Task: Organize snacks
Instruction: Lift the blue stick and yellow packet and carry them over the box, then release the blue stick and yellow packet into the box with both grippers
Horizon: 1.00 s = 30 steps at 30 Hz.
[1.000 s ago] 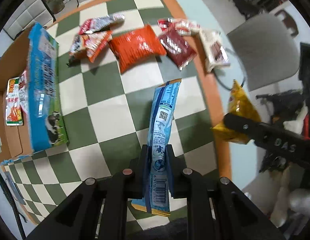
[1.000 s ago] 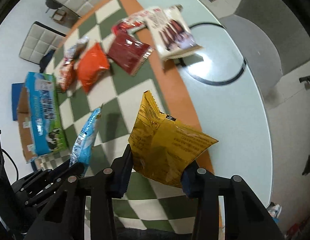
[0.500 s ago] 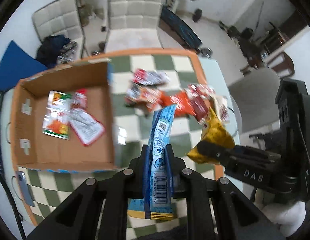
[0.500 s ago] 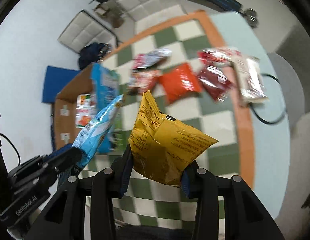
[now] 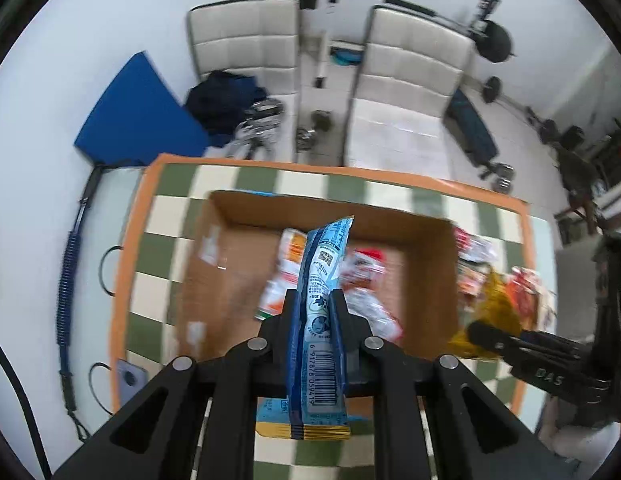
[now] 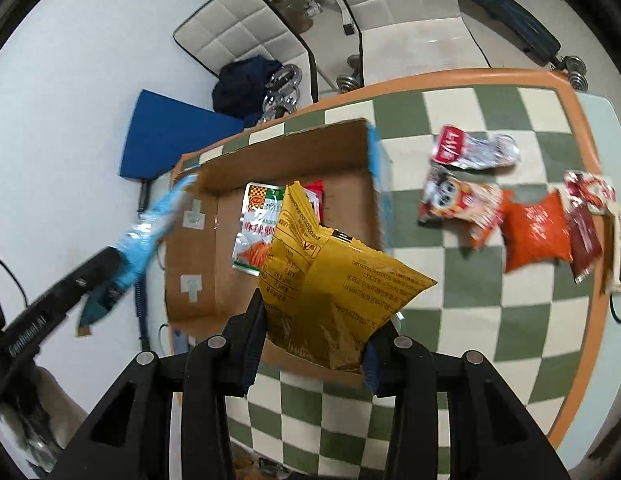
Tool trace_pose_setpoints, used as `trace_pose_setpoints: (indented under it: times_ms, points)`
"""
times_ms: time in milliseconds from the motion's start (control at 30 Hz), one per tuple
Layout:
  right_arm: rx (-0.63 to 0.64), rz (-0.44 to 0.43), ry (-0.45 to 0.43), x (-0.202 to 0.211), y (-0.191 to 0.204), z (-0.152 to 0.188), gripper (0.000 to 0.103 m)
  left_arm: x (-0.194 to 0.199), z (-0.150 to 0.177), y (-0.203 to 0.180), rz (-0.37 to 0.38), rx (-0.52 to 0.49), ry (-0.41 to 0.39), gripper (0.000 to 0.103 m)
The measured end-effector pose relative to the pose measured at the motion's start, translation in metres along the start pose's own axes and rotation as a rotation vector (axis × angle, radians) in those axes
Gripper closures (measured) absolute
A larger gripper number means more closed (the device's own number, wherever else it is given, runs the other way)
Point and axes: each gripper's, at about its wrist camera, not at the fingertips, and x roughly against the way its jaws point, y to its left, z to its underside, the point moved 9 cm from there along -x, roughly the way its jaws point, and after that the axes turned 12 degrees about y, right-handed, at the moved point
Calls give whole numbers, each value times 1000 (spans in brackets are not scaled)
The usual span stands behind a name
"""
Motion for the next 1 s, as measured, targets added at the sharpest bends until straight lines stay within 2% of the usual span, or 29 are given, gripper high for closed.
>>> trace_pose_setpoints:
  times_ms: [200, 333, 367, 433, 467, 533, 567, 667, 1000]
  points:
    - [-20, 99, 35, -36, 10, -47, 60, -53, -30, 48, -74, 31, 75, 90]
    - [-24, 174, 36, -52, 9, -71, 60, -84, -39, 55, -90, 13, 129, 90]
    - [-23, 191, 42, -57, 9, -75, 60, -93, -42, 54, -86, -6, 151, 86]
    - [-20, 216, 59, -64, 9, -81, 56, -102, -46, 57, -101, -3, 171, 86]
    - [-20, 243, 66, -67, 8, -84, 53, -105, -48, 60, -116, 7, 181, 82]
    - [-13, 265, 53, -66, 10, -87, 15, -106, -51, 63, -90, 29, 182, 78]
    - [-3, 268, 48, -65, 13, -88, 12, -105, -53, 65, -82, 40, 177, 77]
    - [8, 258, 55, -64, 19, -85, 12, -98, -53, 66, -69, 52, 159, 70]
    - [10, 242, 48, -55, 27, -57, 12, -69, -26, 50, -64, 14, 90, 69]
